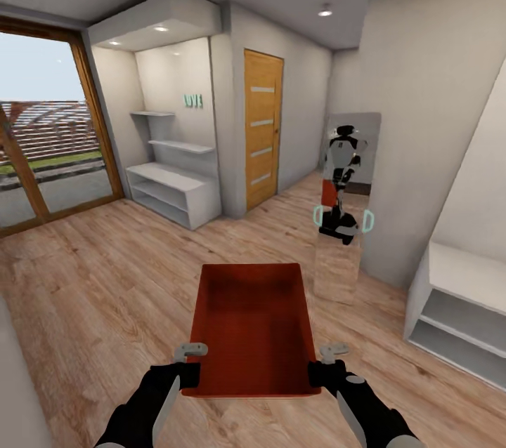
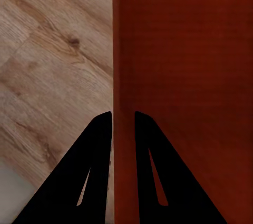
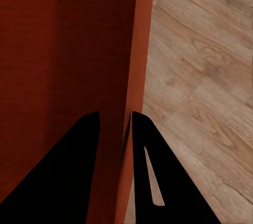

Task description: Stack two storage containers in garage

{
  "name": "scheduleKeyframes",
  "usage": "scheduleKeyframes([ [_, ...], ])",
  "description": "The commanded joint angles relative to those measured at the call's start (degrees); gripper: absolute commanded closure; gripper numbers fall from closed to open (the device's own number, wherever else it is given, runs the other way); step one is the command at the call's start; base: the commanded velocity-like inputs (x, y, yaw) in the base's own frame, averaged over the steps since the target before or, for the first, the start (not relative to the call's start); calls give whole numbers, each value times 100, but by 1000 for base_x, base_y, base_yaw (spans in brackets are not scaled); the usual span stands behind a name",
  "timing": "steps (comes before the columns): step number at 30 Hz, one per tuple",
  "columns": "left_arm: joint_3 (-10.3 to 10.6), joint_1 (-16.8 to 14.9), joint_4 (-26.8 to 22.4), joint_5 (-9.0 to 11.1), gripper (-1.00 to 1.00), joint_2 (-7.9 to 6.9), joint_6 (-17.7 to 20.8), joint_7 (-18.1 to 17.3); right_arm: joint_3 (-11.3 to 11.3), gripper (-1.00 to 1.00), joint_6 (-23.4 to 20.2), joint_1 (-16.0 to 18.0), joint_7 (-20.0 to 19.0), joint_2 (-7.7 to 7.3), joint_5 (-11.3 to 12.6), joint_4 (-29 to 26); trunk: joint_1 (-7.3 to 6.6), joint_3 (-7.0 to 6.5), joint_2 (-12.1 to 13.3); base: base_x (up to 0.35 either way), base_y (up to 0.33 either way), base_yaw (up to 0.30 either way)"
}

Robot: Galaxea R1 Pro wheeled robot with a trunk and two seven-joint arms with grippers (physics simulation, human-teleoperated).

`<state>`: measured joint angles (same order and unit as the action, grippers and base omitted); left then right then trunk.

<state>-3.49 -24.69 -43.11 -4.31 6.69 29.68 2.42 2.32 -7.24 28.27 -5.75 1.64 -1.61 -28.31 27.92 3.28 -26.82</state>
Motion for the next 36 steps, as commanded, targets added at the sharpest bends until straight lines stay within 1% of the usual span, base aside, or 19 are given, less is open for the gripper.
scheduleKeyframes([
  [1, -11, -2, 4, -281, 100, -27, 38, 101, 128, 100, 30, 3, -7, -5, -41, -26, 6, 12, -11, 327, 0, 261],
  [13, -11, -3, 4, -281, 100, -27, 39, 101, 128, 100, 30, 3, -5, -5, -41, -26, 6, 12, -11, 327, 0, 256],
  [27, -11, -1, 4, -281, 100, -27, 38, 101, 126, 100, 30, 3, -5, -5, -41, -26, 6, 12, -11, 327, 0, 22],
  [36, -11, -3, 4, -281, 100, -27, 38, 101, 128, 100, 30, 3, -5, -5, -39, -26, 6, 12, -11, 327, 0, 203],
])
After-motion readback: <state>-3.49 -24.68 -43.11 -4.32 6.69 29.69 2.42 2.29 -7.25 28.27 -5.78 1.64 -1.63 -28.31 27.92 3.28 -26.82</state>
